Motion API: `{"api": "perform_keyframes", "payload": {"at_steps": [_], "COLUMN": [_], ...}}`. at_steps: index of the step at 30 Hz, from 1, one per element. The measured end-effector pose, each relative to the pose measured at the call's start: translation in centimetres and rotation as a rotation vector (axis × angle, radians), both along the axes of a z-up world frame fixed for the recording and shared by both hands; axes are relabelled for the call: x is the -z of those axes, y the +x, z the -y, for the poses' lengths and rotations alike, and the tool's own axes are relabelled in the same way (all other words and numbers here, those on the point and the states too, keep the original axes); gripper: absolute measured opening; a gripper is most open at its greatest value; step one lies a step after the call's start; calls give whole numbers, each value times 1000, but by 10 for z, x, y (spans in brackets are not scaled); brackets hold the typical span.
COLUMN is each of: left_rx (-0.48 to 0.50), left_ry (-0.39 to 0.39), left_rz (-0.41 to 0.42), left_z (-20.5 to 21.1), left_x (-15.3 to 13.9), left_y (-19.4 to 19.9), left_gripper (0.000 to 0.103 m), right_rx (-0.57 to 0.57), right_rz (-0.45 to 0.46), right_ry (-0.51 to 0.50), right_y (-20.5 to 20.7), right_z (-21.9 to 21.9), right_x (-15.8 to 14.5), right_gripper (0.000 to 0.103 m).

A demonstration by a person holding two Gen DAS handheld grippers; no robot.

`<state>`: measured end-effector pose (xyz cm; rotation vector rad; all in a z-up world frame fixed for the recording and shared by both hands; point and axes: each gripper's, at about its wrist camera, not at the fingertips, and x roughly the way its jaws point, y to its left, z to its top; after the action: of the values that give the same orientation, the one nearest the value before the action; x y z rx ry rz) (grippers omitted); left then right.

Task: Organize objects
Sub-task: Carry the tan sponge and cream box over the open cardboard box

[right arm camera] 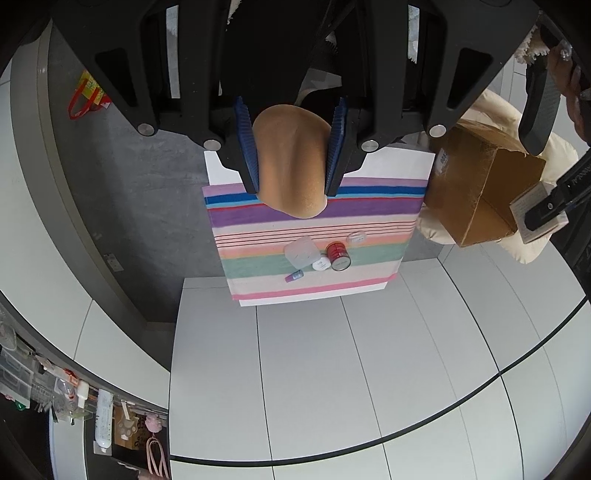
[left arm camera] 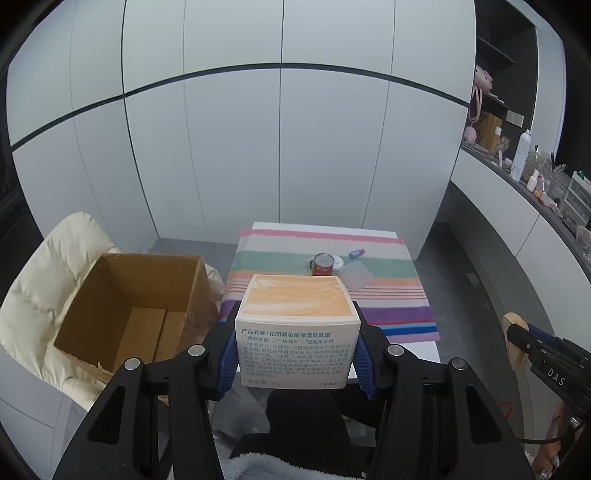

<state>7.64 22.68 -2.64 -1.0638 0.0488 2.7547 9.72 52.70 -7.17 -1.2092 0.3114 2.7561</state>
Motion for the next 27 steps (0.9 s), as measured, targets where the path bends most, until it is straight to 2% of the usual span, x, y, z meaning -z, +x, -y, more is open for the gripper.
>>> {"api": "perform_keyframes", "payload": {"at_steps": [6,13,20,27], "left_rx": [-5,-66,-180,-328], "left_ry": [0,13,22,29], "left_rz": [4,18,29,31], "left_z": [5,30,78,138], "left_x": [-1,4,9,12], "left_y": [-2,-7,-6,5], "left_gripper": [52,52,52,52], "right_rx": [4,-51,-168,-353], "right_rz": [-9,-9,-7,-16], "right_ry": [3,16,27,43], "right_y": [-1,-14,-35,-58], "right_z": [1,21,64,134], "right_x": [-2,-1,2,5], "right_gripper": [36,36,36,36]}}
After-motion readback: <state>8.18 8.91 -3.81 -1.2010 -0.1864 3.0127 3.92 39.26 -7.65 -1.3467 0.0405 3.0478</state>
